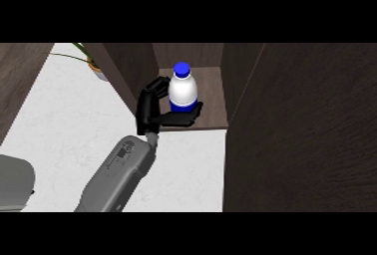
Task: Pick up the bottled water, place it into the cabinet and close the cabinet
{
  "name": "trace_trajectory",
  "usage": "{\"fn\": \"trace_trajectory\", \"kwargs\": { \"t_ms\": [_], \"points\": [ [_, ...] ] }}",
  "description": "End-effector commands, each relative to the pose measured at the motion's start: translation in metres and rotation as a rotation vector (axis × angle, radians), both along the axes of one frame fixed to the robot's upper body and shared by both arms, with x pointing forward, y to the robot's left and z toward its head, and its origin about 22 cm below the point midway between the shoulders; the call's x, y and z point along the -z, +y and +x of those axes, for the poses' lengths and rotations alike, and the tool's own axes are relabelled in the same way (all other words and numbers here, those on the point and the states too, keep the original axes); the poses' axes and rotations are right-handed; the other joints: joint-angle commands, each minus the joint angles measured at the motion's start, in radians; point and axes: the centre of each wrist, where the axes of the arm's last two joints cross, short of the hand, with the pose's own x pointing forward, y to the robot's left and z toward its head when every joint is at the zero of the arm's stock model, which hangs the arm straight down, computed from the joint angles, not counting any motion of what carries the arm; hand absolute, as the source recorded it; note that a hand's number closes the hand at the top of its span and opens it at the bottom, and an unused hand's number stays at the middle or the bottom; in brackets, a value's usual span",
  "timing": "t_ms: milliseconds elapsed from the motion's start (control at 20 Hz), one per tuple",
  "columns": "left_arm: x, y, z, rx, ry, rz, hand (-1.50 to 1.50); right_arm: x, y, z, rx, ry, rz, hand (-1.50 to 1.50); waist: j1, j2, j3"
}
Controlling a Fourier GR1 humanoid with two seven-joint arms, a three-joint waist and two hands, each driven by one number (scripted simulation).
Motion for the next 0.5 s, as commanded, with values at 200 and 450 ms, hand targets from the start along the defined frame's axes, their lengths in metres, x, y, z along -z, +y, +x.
{"fn": "trace_trajectory", "kwargs": {
  "t_ms": [200, 450],
  "points": [
    [-0.019, -0.012, 0.046, 0.006, 0.031, 0.004, 1.50, -0.023, 0.008, 0.003, -0.045, -0.058, 0.068, -1.50, -0.012, 0.015, -0.002],
    [-0.028, -0.015, 0.062, -0.031, 0.004, 0.043, 1.50, -0.031, 0.009, -0.006, -0.062, -0.048, 0.038, -1.50, -0.026, 0.015, -0.002]
  ]
}}
